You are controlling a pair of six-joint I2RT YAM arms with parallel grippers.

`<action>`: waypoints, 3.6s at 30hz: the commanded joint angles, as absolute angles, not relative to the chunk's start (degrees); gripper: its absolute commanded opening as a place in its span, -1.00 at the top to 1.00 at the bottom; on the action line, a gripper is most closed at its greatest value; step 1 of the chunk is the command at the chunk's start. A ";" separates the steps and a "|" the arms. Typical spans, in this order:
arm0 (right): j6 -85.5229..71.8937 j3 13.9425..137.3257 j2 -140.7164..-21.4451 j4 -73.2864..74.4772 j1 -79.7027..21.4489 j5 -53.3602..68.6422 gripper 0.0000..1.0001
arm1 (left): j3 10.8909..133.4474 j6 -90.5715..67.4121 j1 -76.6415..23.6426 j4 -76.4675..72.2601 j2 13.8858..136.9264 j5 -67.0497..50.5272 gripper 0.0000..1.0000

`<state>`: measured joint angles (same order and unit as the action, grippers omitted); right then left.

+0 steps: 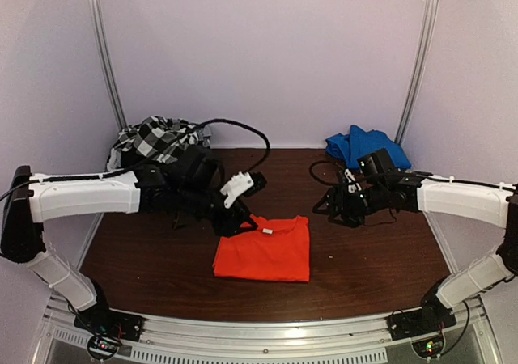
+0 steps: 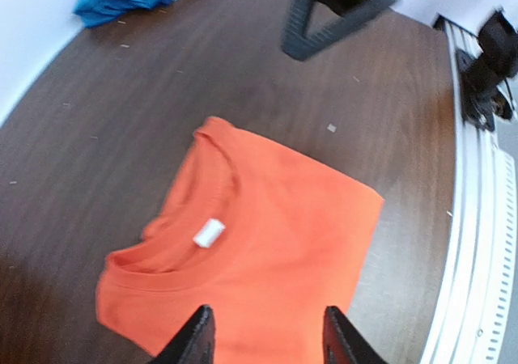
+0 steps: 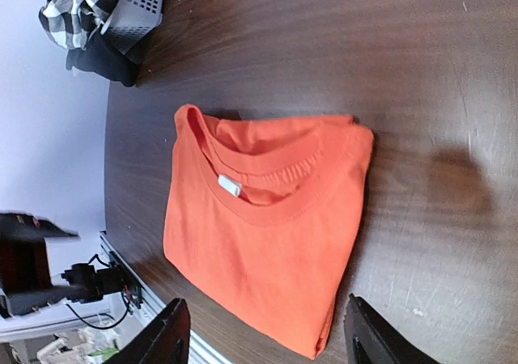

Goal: Fold and stack the mixed laundry pile
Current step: Pick up the square-folded T-shirt from the center of the board, then pass from the left arm to the right, then place the square-folded T-shirt at the corner of the board.

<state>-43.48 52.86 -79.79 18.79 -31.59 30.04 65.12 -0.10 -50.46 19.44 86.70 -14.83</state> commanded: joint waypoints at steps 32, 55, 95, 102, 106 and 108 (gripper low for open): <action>-70.68 21.60 -65.81 -6.43 -33.05 33.39 -0.42 | 78.10 15.66 -72.64 12.61 122.52 2.98 0.65; -86.35 27.95 -94.46 -41.04 -41.57 30.39 -0.42 | 74.57 10.03 -68.68 7.79 110.11 -8.01 1.00; -20.13 100.90 -119.59 41.91 -27.52 12.37 1.00 | 62.81 -6.54 -56.22 15.59 90.55 -5.21 -0.95; -10.54 120.86 -127.81 52.26 -21.07 5.08 1.00 | 59.95 -10.15 -55.17 17.79 88.92 -2.59 -0.95; -7.99 127.45 -130.17 53.44 -17.27 2.54 1.00 | 59.07 -11.16 -55.16 18.28 88.62 -1.99 -0.95; -7.30 130.73 -131.51 53.97 -15.58 1.91 1.00 | 59.23 -11.25 -55.17 18.99 88.83 -1.67 -0.95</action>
<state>-11.92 124.07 -131.04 50.17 -18.28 6.72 59.44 -9.39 -55.22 18.55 89.89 -3.14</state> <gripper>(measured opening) 0.038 0.976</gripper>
